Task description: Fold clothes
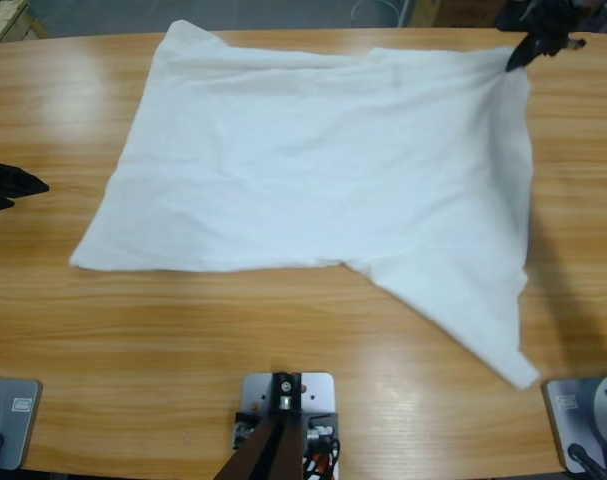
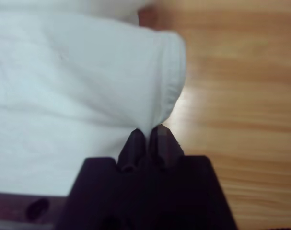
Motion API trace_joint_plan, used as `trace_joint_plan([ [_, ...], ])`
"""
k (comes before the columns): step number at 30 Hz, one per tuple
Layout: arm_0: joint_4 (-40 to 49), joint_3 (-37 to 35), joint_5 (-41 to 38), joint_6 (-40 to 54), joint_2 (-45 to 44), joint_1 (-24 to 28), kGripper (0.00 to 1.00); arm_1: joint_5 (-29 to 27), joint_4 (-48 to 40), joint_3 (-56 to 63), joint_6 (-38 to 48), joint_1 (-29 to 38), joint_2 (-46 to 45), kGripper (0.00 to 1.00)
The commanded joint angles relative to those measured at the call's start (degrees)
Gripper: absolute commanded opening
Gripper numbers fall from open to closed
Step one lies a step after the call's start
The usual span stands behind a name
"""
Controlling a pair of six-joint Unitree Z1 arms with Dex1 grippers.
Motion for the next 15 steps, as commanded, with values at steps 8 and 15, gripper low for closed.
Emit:
trace_joint_plan([
  [8,-0.5,1.1,0.6,-0.3,2.0,0.4,0.826,-3.4,7.0,-5.0,1.0,-2.2,10.1,1.000],
  [15,-0.5,1.2,0.6,-0.3,1.4,0.4,0.830,-8.2,6.7,-0.9,2.6,-6.0,4.0,1.000],
])
